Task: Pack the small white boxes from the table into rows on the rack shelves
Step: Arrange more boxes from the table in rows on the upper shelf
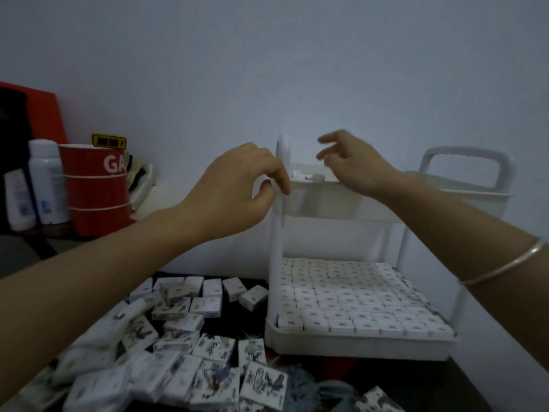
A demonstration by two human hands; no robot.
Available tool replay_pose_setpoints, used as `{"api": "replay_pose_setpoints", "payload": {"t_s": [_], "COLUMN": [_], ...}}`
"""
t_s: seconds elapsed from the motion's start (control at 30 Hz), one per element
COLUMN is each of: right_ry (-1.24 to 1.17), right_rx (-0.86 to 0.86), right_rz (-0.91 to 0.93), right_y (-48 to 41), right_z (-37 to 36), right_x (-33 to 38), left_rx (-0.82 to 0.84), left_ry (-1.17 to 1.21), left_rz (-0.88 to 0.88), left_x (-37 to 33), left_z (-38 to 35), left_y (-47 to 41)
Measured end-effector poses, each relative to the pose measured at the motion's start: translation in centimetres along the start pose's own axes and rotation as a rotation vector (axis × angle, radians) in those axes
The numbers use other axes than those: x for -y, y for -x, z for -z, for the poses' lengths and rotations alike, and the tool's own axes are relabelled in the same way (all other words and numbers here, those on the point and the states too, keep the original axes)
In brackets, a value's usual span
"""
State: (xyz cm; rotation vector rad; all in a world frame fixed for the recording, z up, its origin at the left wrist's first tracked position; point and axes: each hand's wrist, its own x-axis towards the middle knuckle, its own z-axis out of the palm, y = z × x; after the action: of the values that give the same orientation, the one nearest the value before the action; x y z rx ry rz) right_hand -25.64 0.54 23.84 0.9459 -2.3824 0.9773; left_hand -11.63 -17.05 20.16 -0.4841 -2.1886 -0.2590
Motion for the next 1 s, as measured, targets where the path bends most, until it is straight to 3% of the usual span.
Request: {"api": "replay_pose_setpoints", "payload": {"t_s": [0.1, 0.17, 0.23, 0.4, 0.5, 0.6, 0.87, 1.0], "right_ry": [-0.082, -0.148, -0.155, 0.057, 0.139, 0.180, 0.204, 0.099], "right_rx": [-0.285, -0.341, -0.243, 0.348, 0.506, 0.538, 0.363, 0.304], "right_rz": [0.151, 0.222, 0.240, 0.124, 0.006, -0.072, -0.086, -0.124], "right_y": [3.7, 7.2, 11.2, 19.4, 21.5, 22.4, 23.4, 24.3], "right_z": [-0.6, -1.9, -4.4, -13.4, -17.5, -19.7, -20.6, -19.4], "right_x": [1.7, 2.8, 3.0, -0.4, -3.2, -4.8, -5.7, -5.4], "left_rx": [0.022, 0.100, 0.240, 0.656, 0.752, 0.787, 0.813, 0.810], "left_ry": [0.099, 0.200, 0.234, 0.158, 0.213, 0.217, 0.283, 0.345], "left_rz": [0.071, 0.194, 0.300, 0.400, 0.510, 0.588, 0.619, 0.634], "left_x": [-0.9, -1.3, -1.7, -3.4, -3.7, -3.4, -4.4, -4.6], "left_z": [0.0, -0.7, -1.8, -5.0, -5.6, -5.5, -6.0, -6.1], "left_y": [2.6, 5.3, 9.0, 19.0, 22.7, 24.9, 26.7, 26.7]}}
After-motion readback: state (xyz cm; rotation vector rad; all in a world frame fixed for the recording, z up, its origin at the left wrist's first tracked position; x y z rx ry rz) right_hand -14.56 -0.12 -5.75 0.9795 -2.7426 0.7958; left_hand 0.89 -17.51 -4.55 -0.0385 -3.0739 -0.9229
